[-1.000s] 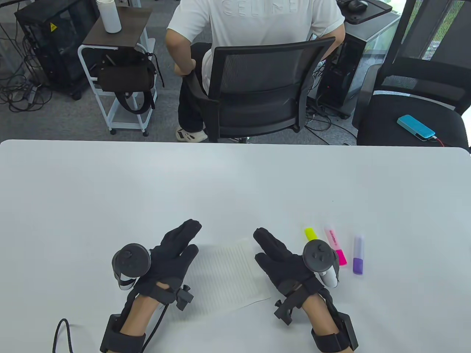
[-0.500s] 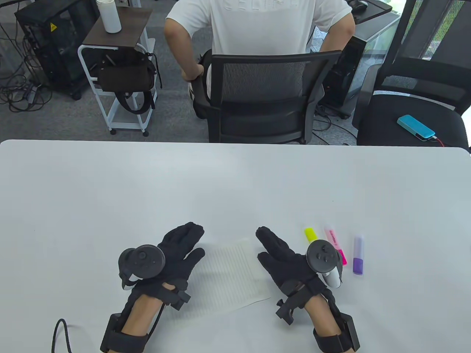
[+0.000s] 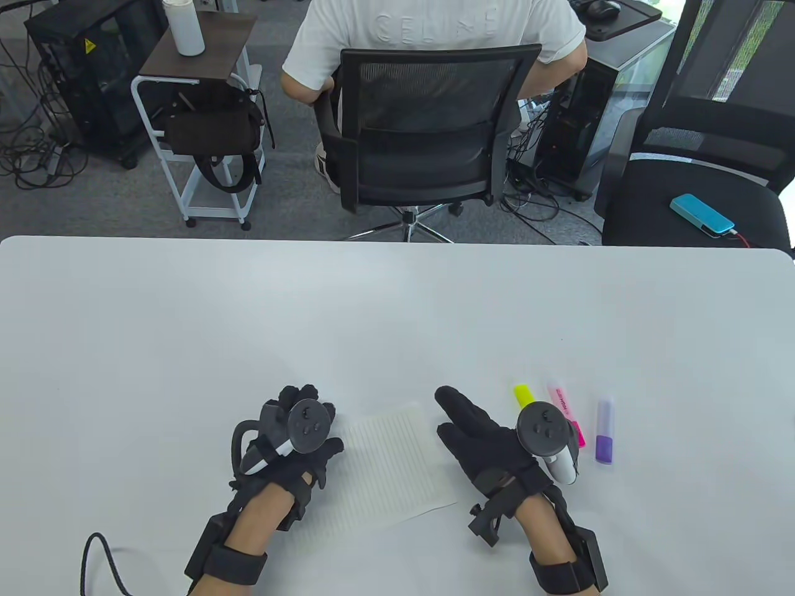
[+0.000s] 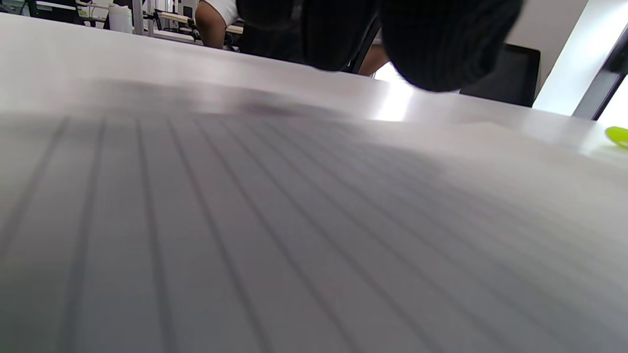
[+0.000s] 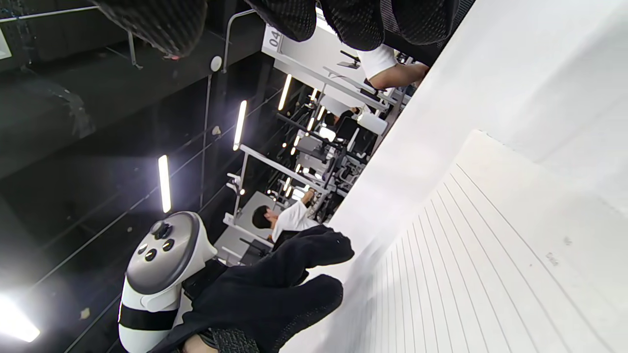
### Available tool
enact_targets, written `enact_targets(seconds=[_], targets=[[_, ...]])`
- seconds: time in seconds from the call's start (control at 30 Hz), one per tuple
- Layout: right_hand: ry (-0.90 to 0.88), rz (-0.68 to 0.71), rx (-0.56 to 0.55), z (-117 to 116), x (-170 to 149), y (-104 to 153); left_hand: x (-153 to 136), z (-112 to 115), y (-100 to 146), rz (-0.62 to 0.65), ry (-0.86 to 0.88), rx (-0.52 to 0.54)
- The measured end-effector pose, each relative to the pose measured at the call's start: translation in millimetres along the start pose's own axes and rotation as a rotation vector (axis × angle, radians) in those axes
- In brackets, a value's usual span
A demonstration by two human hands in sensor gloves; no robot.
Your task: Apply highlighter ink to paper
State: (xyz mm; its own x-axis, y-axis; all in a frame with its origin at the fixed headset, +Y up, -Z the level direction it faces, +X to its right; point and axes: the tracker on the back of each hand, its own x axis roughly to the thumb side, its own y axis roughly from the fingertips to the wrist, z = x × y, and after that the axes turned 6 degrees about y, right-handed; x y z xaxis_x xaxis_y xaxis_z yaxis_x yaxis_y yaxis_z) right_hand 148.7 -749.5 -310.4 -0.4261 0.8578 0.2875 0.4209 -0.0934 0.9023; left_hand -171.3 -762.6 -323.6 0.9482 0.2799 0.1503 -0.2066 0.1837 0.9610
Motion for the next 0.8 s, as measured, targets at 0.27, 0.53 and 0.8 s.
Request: enact_targets(seconds=[0.27,0.53,0.8], targets=[[-0.004,-0.020,0.007,1,0,0,8,9,-5,-0.071,-0.063,-0.045],[-0.008,-0.031,0.000,3,0,1,14,8,-5,-0.059,-0.097,0.060],[-0.023,-0.028,-0.027,9,0,1,-5,-7,4,-0.272,0.304,0.145]])
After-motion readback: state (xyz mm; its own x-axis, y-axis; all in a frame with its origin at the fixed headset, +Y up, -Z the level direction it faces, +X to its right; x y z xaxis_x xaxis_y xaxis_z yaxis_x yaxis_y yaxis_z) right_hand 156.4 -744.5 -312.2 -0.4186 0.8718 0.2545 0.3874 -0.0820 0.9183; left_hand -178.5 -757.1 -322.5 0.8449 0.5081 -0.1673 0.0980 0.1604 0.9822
